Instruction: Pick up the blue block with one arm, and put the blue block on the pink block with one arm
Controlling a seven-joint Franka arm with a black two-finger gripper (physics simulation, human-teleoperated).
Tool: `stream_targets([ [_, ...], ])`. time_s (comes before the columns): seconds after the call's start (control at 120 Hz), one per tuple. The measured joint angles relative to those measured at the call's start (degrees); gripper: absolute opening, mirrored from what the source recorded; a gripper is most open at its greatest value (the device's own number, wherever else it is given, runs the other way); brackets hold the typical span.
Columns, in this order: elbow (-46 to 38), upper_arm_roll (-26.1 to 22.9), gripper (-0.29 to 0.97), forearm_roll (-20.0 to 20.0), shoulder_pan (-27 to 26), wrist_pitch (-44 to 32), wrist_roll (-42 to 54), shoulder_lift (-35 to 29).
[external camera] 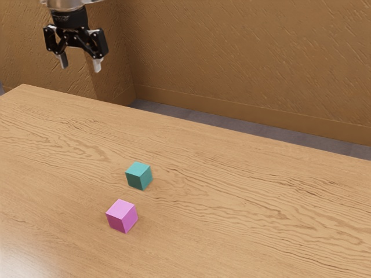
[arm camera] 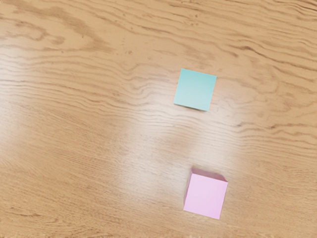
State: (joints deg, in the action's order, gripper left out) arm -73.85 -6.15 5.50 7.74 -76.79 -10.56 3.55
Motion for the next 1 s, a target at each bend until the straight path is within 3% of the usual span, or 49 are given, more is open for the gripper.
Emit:
stream_targets([
  [0.15,0.2,0.0,0.68,-0.1,0.2,0.3,-1.2,-0.1],
  [0.208,7.3,-1.6,0.68,0.3,1.7,1.6,-1.6,-1.5],
  [0.308,13.2,-10.3,0.68,2.0,9.4,3.7,-2.2,-4.9],
  [0.367,13.8,-13.5,0.68,3.1,10.8,4.6,-2.5,-5.5],
  [0.542,13.8,-15.7,0.68,5.2,-1.5,4.9,-2.9,-4.9],
  [0.642,12.2,-15.3,0.68,5.6,-9.9,4.1,-3.1,-0.8],
  [0.683,8.4,-14.4,0.68,5.9,-11.1,2.9,-3.3,-0.4],
  [0.733,-1.8,-13.6,0.68,6.2,-8.5,-0.2,-3.5,-3.3],
  [0.833,-24.0,-12.5,0.68,6.5,-1.3,-5.3,-3.8,-15.7],
  [0.942,-42.0,-6.8,0.68,1.7,0.0,-12.1,-4.0,-27.1],
  [1.0,-51.3,-5.7,0.68,-0.4,0.1,-17.9,-3.9,-30.0],
])
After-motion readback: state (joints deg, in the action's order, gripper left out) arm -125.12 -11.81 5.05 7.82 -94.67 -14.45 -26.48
